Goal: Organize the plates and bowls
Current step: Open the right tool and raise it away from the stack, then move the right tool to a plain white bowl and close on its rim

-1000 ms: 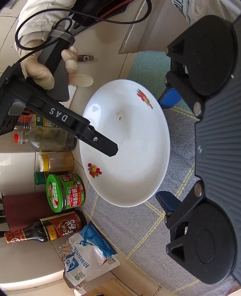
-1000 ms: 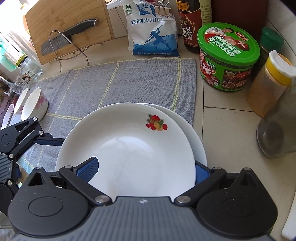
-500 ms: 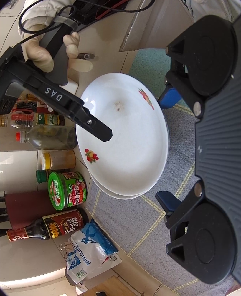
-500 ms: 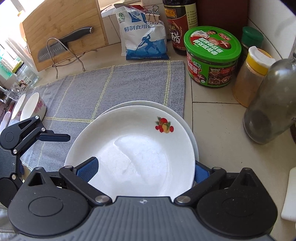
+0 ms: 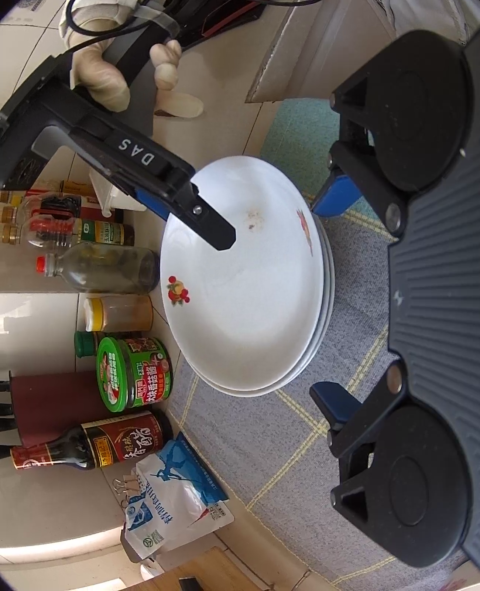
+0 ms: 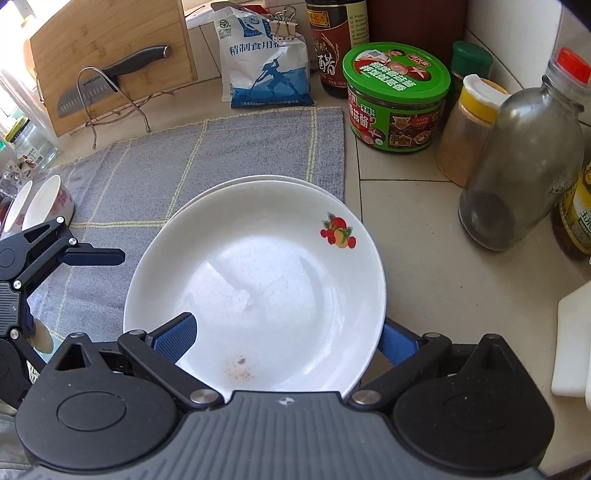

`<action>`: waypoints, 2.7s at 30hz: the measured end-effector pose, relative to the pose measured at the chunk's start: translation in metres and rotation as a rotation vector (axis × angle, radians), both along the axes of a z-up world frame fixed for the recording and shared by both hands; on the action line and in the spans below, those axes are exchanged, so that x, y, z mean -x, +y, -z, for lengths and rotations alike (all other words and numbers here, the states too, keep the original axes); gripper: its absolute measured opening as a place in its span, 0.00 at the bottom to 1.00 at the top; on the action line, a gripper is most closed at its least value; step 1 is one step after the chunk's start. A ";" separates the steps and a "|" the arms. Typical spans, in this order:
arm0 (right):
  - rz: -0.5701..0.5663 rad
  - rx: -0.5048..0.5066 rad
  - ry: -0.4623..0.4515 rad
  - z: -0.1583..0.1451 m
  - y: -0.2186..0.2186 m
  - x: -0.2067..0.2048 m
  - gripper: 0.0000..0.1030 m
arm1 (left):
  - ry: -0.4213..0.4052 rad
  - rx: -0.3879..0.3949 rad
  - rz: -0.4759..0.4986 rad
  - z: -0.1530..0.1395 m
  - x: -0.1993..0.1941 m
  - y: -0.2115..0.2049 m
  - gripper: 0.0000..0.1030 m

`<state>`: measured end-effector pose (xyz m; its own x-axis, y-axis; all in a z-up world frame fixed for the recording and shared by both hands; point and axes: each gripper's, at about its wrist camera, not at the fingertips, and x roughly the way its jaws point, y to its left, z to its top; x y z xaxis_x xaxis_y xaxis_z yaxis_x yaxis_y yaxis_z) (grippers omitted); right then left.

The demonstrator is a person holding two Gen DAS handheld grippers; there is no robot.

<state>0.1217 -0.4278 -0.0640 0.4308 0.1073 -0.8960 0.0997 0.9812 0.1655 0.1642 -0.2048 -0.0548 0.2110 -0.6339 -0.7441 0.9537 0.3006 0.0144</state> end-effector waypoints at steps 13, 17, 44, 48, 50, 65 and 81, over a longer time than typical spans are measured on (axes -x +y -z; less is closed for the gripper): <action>0.053 0.264 -0.180 -0.020 0.045 0.007 1.00 | -0.018 0.077 -0.163 -0.024 0.005 0.033 0.94; 0.009 0.305 -0.249 -0.025 0.068 0.005 1.00 | -0.032 0.093 -0.250 -0.030 0.009 0.048 0.95; -0.610 0.182 -0.383 -0.027 0.248 -0.078 1.00 | -0.131 0.024 -0.863 -0.018 0.026 0.179 0.95; -0.640 0.157 -0.378 -0.026 0.259 -0.093 1.00 | -0.152 0.027 -0.924 -0.016 0.011 0.178 0.95; -0.657 0.143 -0.371 -0.026 0.262 -0.100 1.00 | -0.155 0.022 -0.960 -0.014 0.001 0.177 0.95; -0.726 0.039 -0.314 -0.019 0.277 -0.171 1.00 | -0.087 0.002 -1.044 0.001 -0.047 0.178 0.94; -0.860 -0.007 -0.207 0.009 0.312 -0.216 0.77 | -0.032 0.041 -1.069 0.003 -0.064 0.184 0.85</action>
